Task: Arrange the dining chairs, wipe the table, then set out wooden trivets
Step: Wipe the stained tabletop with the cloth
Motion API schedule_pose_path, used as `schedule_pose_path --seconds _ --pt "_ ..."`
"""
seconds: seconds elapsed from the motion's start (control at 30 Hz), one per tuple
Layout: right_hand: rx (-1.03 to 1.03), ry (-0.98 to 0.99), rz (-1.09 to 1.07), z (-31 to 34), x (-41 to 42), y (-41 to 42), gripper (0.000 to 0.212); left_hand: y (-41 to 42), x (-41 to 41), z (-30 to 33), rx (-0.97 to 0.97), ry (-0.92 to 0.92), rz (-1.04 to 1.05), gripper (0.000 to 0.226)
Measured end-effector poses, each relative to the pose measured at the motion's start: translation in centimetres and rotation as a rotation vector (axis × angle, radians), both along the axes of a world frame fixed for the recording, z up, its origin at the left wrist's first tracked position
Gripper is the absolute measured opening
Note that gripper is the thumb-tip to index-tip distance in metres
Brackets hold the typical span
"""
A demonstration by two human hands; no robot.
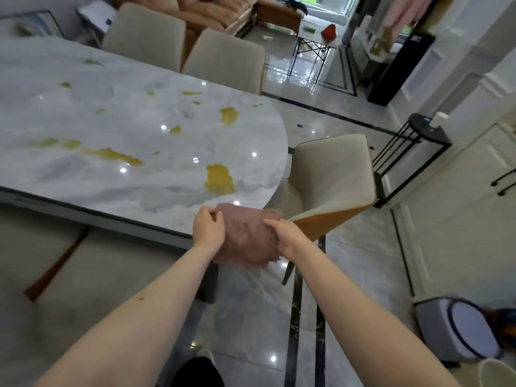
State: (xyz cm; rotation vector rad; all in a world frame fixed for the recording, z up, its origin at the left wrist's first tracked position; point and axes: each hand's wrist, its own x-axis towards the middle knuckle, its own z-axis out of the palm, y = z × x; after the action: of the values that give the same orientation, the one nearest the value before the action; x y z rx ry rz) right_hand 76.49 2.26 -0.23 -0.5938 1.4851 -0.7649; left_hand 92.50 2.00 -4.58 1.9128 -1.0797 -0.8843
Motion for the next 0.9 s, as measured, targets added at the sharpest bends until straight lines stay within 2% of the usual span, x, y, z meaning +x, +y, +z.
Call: schedule_pose_path --seconds 0.2,0.37,0.43,0.5,0.57,0.67,0.77,0.9 --pt "0.030 0.056 0.107 -1.3 1.4 -7.1 0.015 -5.4 1.3 -1.8 0.055 -0.022 0.084 0.021" --pt "-0.065 0.155 0.189 -2.8 2.3 -12.9 0.025 -8.7 1.8 -2.7 0.022 -0.040 0.156 0.020" --pt "-0.175 0.352 0.276 -3.6 2.6 -15.0 0.032 -9.6 2.4 -3.3 0.018 -0.121 0.143 0.021" --pt "-0.308 0.624 0.398 -4.2 3.1 -15.8 0.044 -10.0 3.2 -4.1 0.028 -0.279 0.093 0.026" --pt "-0.406 0.793 0.548 -5.3 4.2 -15.8 0.044 -10.3 4.0 -5.0 0.062 -0.464 0.034 0.033" --pt "-0.398 0.995 0.660 -7.6 6.4 -14.8 0.041 -10.5 4.7 -5.9 0.139 -0.630 -0.055 0.042" --pt "-0.330 1.078 0.617 -10.2 8.7 -13.8 0.057 -11.3 5.4 -7.4 0.148 -0.724 -0.117 0.046" --pt "-0.394 1.159 0.559 -12.7 11.0 -14.1 0.079 -12.9 7.1 -8.8 0.089 -0.775 -0.055 0.046"
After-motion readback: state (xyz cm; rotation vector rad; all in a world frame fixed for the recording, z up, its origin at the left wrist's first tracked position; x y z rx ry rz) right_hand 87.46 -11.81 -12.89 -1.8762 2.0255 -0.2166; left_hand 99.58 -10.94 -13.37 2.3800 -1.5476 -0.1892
